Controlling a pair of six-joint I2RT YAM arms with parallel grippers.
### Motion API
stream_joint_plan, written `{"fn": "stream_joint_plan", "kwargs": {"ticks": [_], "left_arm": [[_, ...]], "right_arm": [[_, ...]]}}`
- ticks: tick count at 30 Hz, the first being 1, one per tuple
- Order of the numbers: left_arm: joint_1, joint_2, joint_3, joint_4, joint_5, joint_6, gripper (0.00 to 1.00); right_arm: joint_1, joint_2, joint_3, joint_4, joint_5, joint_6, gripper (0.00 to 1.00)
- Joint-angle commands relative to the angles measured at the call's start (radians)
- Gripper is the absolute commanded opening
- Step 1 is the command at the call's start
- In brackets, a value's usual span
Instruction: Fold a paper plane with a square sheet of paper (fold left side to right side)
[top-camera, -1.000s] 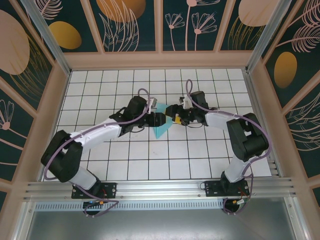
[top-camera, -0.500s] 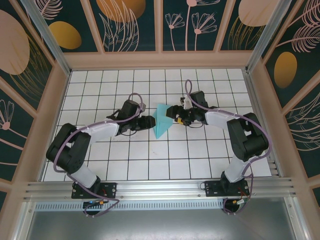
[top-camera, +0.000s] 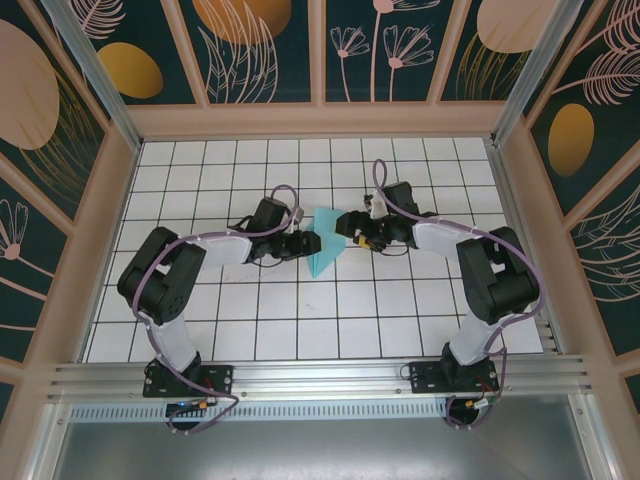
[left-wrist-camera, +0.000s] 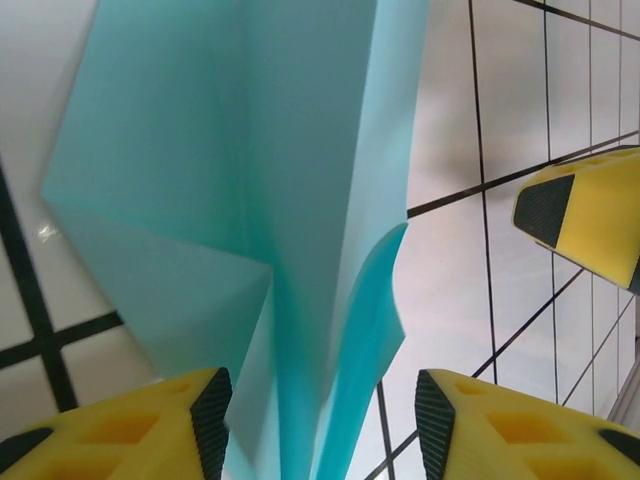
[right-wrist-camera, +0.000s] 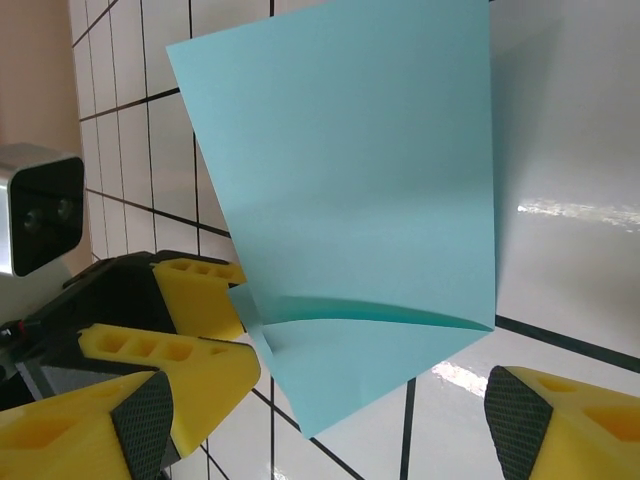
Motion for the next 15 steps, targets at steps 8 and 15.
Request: {"fn": "stream_joint_plan", "kwargs": {"ticks": [8, 15], "left_arm": [[-0.038, 0.124, 0.129, -0.035, -0.013, 0.03, 0.47], [-0.05, 0.148, 0.161, -0.052, -0.022, 0.045, 0.35]], "right_arm": [[-0.019, -0.045, -0.026, -0.017, -0.001, -0.029, 0.84], [-0.027, -0.052, -0.035, -0.019, -0.001, -0.033, 0.84]]}}
